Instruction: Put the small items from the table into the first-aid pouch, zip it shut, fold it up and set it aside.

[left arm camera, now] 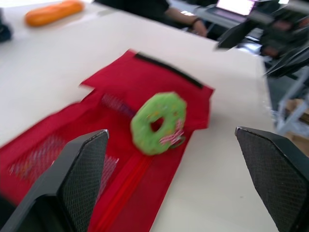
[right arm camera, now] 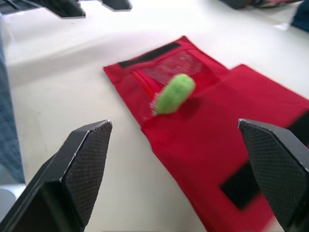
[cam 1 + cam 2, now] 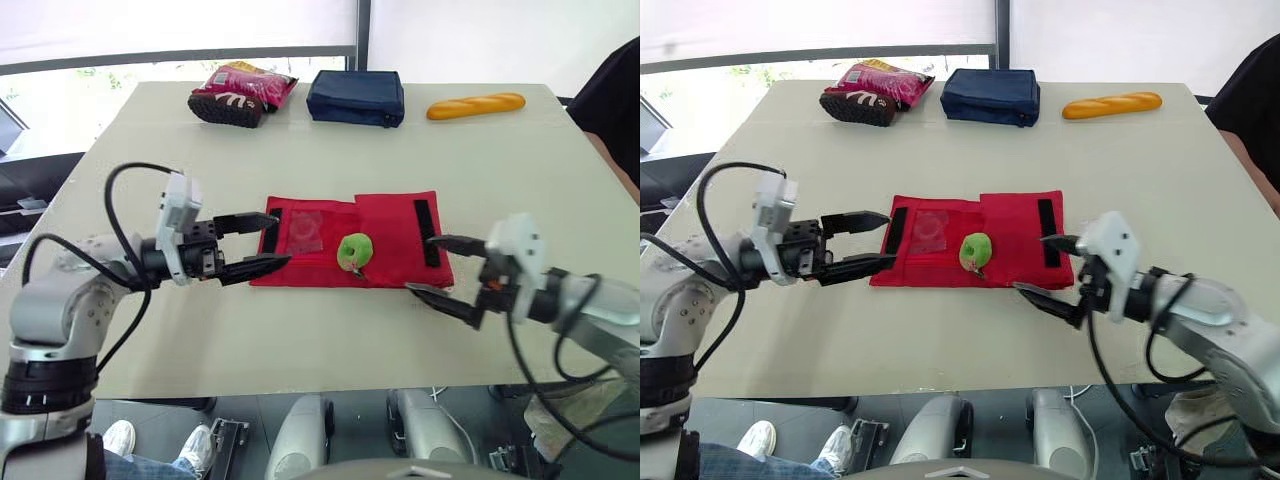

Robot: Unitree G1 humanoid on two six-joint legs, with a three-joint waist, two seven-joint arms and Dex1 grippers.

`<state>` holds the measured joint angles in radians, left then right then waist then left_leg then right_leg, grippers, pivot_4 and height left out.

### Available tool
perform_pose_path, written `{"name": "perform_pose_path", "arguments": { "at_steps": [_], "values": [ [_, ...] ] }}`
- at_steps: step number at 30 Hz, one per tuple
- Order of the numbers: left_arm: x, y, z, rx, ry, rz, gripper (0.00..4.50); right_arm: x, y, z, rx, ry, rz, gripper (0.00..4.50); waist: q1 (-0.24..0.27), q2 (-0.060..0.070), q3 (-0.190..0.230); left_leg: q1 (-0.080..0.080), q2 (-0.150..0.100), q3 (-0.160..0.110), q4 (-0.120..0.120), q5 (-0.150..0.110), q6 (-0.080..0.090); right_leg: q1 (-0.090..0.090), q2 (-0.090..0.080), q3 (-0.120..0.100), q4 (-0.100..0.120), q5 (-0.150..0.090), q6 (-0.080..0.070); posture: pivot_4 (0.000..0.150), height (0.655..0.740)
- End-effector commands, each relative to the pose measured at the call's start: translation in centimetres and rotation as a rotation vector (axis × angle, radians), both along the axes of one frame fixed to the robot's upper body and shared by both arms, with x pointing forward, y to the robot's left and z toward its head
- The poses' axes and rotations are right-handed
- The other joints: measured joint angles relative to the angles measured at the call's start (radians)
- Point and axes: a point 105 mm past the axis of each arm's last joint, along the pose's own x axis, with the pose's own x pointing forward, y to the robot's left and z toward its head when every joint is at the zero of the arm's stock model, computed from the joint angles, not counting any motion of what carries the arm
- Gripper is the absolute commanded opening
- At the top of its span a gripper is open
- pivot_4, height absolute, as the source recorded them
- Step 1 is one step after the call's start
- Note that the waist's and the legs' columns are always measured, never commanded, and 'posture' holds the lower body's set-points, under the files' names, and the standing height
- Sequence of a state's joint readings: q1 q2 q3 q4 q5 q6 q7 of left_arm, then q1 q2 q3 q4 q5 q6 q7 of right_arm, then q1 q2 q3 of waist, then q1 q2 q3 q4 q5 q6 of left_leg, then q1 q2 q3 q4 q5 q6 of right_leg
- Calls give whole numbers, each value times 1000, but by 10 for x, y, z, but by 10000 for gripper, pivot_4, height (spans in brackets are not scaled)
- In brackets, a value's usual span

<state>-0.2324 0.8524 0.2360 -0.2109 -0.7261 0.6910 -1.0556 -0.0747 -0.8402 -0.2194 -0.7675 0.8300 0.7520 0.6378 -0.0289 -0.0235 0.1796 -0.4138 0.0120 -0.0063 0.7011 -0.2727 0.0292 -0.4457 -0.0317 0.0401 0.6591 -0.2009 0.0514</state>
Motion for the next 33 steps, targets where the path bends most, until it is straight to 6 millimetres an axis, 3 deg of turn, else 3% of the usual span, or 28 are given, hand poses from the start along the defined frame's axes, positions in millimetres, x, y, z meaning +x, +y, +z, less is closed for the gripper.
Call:
{"name": "perform_pose_path", "arguments": {
  "at_steps": [1,4,10,19,20,22,29,30,33],
  "values": [
    [14,14,-11,-2,21,187,45000,-11,-16,22,-23,-103,10,44366,2,0,0,0,0,0,0,0,0,0,0,0,0,0,0,1500,7105],
    [26,29,-36,-17,135,378,45000,-15,-30,34,-26,-149,-3,44366,13,0,0,0,-1,1,0,0,0,0,0,1,0,0,1,1500,7105],
    [32,32,-59,-36,278,481,45000,-16,-35,44,-22,-208,12,44366,16,-2,0,0,0,0,0,0,0,1,0,0,0,0,1,1500,7105],
    [23,6,-70,-175,500,427,45000,-15,-27,48,-24,-230,44,44366,19,-1,-1,1,-1,0,0,0,0,1,-2,0,0,1,0,1500,7105],
    [23,3,-69,-213,521,424,39960,-15,-27,49,-26,-231,47,45000,19,-1,-1,1,-1,0,0,0,0,1,-2,0,0,1,0,1500,7105],
    [26,4,-68,-247,530,443,34472,-14,-27,50,-30,-236,51,45000,21,-1,-1,1,-2,0,0,0,0,1,-2,0,0,1,0,1500,7105],
    [29,28,-55,-329,501,495,2746,-15,-25,50,-16,-219,67,45000,19,-1,-1,0,-2,-1,1,0,0,2,-2,-1,0,1,-1,1500,7105],
    [28,31,-51,-337,492,491,248,-15,-24,50,-13,-219,69,45000,19,-1,-1,0,-2,-1,1,0,0,2,-2,-1,0,1,-1,1500,7105],
    [24,42,-43,-328,470,478,248,-13,-23,52,-8,-220,74,45000,14,-1,-1,0,-2,0,1,0,0,1,-1,-1,0,1,-2,1500,7105]
  ]
}}
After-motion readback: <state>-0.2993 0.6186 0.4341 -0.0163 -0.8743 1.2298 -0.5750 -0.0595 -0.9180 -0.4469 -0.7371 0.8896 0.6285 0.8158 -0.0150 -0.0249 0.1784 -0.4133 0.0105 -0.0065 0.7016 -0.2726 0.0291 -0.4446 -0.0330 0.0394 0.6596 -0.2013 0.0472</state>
